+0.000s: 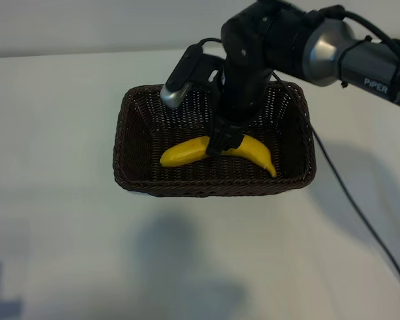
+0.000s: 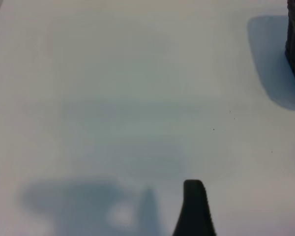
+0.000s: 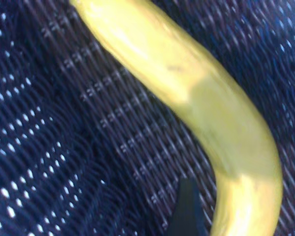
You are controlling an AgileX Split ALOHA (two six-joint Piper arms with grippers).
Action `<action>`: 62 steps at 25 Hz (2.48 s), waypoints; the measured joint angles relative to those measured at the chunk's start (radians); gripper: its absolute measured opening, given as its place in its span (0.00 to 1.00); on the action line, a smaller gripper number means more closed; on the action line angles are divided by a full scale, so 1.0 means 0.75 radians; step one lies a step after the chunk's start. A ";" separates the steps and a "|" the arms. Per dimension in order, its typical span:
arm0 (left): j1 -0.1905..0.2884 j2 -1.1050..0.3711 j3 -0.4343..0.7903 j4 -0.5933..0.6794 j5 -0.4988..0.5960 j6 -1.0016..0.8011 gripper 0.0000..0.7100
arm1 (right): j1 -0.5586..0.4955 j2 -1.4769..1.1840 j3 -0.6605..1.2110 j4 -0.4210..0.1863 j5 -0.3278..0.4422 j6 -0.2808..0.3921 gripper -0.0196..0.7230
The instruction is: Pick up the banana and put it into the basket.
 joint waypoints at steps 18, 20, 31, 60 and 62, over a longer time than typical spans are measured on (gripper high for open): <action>0.000 0.000 0.000 0.000 0.000 -0.005 0.80 | -0.597 0.000 -0.217 0.260 0.207 0.457 0.82; 0.000 0.000 0.000 0.000 0.000 -0.005 0.80 | -0.667 0.000 -0.217 0.255 0.223 0.470 0.82; 0.000 0.000 0.000 0.000 0.000 -0.005 0.80 | -0.935 0.000 -0.218 0.146 0.337 0.419 0.82; 0.000 0.000 0.000 0.000 0.000 -0.002 0.80 | -0.938 -1.219 1.152 0.070 0.299 0.418 0.78; 0.000 0.000 0.000 0.000 0.000 0.001 0.80 | -0.938 -1.338 1.243 0.069 0.277 0.426 0.78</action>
